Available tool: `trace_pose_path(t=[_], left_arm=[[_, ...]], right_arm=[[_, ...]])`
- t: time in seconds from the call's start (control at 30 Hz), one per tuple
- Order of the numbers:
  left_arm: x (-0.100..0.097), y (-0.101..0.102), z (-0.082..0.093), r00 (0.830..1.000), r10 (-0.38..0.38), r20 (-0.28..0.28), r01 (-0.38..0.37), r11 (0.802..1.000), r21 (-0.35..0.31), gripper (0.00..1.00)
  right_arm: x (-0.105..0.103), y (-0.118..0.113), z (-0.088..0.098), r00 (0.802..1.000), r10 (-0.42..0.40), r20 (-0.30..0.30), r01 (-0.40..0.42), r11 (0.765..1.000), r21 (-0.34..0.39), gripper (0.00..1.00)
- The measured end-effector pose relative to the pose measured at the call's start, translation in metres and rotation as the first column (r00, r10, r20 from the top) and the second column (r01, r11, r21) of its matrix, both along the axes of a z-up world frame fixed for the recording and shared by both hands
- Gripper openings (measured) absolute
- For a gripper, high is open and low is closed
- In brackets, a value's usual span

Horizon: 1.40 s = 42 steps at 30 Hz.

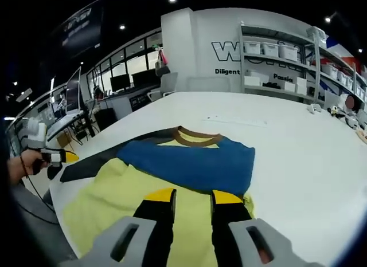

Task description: Fold the garment on the visible template until the final outline fits inside the template.

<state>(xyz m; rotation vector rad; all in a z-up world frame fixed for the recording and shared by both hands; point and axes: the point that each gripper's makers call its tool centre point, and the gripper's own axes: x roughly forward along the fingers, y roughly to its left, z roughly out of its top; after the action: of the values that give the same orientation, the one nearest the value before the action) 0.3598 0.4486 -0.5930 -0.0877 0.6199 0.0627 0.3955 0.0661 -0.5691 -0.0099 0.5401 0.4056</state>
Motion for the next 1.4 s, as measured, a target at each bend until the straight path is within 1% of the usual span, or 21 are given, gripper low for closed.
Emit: trace_pose_path(t=[0.03,0.1,0.13,0.2,0.27,0.3,0.33,0.37,0.4,0.47,0.53,0.63,0.73,0.87,0.93,0.97,1.07,1.2,1.27,1.33,1.4], left_arm=[[0.002,0.003,0.001,1.000,0.018,0.011,-0.018,1.000,0.001,0.27],[0.000,0.004,0.000,1.000,0.013,0.000,-0.013,1.000,0.011,0.27],[-0.005,0.006,-0.007,0.999,0.018,-0.030,-0.017,1.000,0.012,0.27],[-0.006,0.005,-0.007,0.999,0.027,-0.022,-0.027,1.000,-0.015,0.27],[-0.010,0.006,-0.010,0.999,0.038,-0.039,-0.039,0.999,-0.018,0.27],[-0.014,0.005,-0.014,0.997,0.045,-0.056,-0.047,0.998,-0.032,0.27],[-0.017,0.002,-0.014,0.997,0.052,-0.059,-0.056,0.997,-0.059,0.27],[-0.017,0.003,-0.013,0.997,0.053,-0.060,-0.056,0.997,-0.054,0.27],[-0.018,0.006,-0.014,0.996,0.054,-0.066,-0.057,0.998,-0.034,0.27],[-0.019,0.008,-0.015,0.996,0.059,-0.072,-0.061,0.998,-0.025,0.27],[-0.020,0.010,-0.019,0.994,0.068,-0.087,-0.071,0.997,-0.033,0.28],[-0.020,0.011,-0.028,0.990,0.073,-0.123,-0.077,0.997,-0.030,0.29],[-0.022,0.010,-0.030,0.988,0.072,-0.134,-0.076,0.997,-0.026,0.28],[-0.025,0.014,-0.034,0.985,0.090,-0.145,-0.097,0.995,-0.040,0.26],[-0.028,0.016,-0.037,0.982,0.101,-0.159,-0.106,0.994,-0.021,0.26],[-0.027,0.014,-0.037,0.984,0.090,-0.153,-0.093,0.996,-0.010,0.26],[-0.028,0.015,-0.038,0.984,0.087,-0.156,-0.086,0.996,0.011,0.24],[-0.026,0.018,-0.039,0.986,0.075,-0.150,-0.069,0.997,0.044,0.22],[-0.026,0.016,-0.038,0.987,0.069,-0.147,-0.062,0.997,0.051,0.22],[-0.025,0.015,-0.038,0.988,0.069,-0.135,-0.064,0.997,0.045,0.22],[-0.025,0.015,-0.038,0.989,0.070,-0.131,-0.065,0.997,0.041,0.20]], right_arm=[[-0.001,0.002,-0.001,1.000,0.007,0.002,-0.007,1.000,-0.012,0.19],[-0.002,0.004,-0.002,1.000,0.018,0.004,-0.017,1.000,-0.023,0.19],[-0.003,0.010,-0.002,0.999,0.032,0.001,-0.032,0.999,-0.028,0.19],[-0.004,0.018,0.002,0.999,0.051,0.012,-0.050,0.998,-0.022,0.19],[-0.005,0.023,0.004,0.998,0.063,0.018,-0.062,0.998,-0.026,0.19],[-0.007,0.028,0.006,0.996,0.085,0.027,-0.084,0.996,-0.037,0.19],[-0.010,0.032,0.007,0.995,0.097,0.031,-0.096,0.995,-0.039,0.19],[-0.011,0.034,0.007,0.994,0.101,0.032,-0.100,0.994,-0.034,0.20],[-0.013,0.036,0.007,0.993,0.110,0.032,-0.109,0.994,-0.028,0.20],[-0.017,0.039,0.007,0.992,0.121,0.033,-0.120,0.992,-0.029,0.20],[-0.020,0.043,0.003,0.989,0.144,0.031,-0.143,0.989,-0.041,0.21],[-0.027,0.050,-0.003,0.985,0.171,0.008,-0.171,0.985,-0.032,0.22],[-0.033,0.054,-0.003,0.982,0.190,0.003,-0.190,0.982,-0.020,0.24],[-0.041,0.059,-0.005,0.974,0.225,0.002,-0.225,0.974,-0.038,0.30],[-0.044,0.064,-0.001,0.968,0.250,0.014,-0.250,0.968,-0.023,0.32],[-0.046,0.067,0.002,0.963,0.268,0.023,-0.268,0.963,-0.016,0.33],[-0.050,0.072,0.005,0.957,0.289,0.034,-0.289,0.957,-0.013,0.36],[-0.054,0.076,0.004,0.951,0.306,0.034,-0.306,0.952,-0.011,0.39],[-0.057,0.077,0.003,0.949,0.314,0.031,-0.314,0.949,-0.008,0.40],[-0.058,0.076,0.002,0.949,0.315,0.025,-0.315,0.949,-0.008,0.41],[-0.058,0.076,0.001,0.949,0.316,0.023,-0.315,0.949,-0.008,0.41]])
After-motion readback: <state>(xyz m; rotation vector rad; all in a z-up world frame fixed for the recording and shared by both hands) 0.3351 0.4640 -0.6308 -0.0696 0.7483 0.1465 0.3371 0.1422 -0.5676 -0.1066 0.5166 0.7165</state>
